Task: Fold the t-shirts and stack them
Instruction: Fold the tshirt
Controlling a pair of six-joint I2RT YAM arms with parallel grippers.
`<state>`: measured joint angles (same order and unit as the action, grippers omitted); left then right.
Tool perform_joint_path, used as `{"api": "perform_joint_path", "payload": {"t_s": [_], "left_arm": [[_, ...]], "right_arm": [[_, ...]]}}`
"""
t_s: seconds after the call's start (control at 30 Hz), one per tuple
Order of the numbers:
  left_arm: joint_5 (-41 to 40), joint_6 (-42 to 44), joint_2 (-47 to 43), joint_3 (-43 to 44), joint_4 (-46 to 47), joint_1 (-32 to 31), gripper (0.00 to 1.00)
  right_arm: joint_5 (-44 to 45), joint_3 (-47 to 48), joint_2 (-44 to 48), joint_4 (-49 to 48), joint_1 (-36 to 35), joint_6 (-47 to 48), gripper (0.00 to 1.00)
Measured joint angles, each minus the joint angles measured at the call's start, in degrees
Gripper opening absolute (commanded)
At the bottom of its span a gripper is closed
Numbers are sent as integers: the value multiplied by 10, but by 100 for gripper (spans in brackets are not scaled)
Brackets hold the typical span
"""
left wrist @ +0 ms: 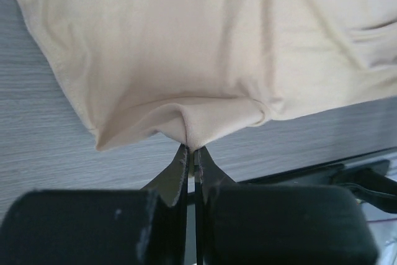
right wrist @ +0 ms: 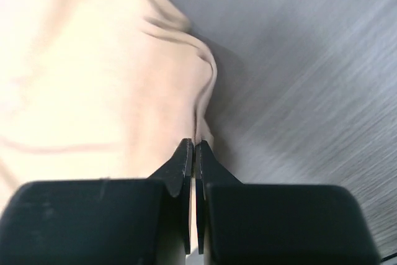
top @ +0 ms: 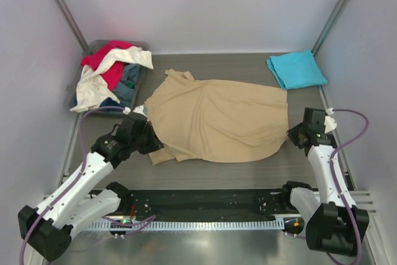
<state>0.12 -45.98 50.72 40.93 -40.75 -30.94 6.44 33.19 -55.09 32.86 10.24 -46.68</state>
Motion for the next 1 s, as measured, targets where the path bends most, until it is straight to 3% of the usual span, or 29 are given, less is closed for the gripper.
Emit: {"api": "perform_joint_path", "payload": {"t_s": [0.23,0.6,0.77,1.0], "left_arm": [[-7,-1,-69,88,-69,0,0],[-14,-2,-122,153,-216,0,0],[-13,30,-75,207,-260,0,0],[-29,94,66,239,-259,0,0]], "right_arm": [[20,116,95,77,0,1,1],[45,129,192,195,0,11,1],[50,132,196,208,0,23,1],[24,109,97,166,0,35,1]]}}
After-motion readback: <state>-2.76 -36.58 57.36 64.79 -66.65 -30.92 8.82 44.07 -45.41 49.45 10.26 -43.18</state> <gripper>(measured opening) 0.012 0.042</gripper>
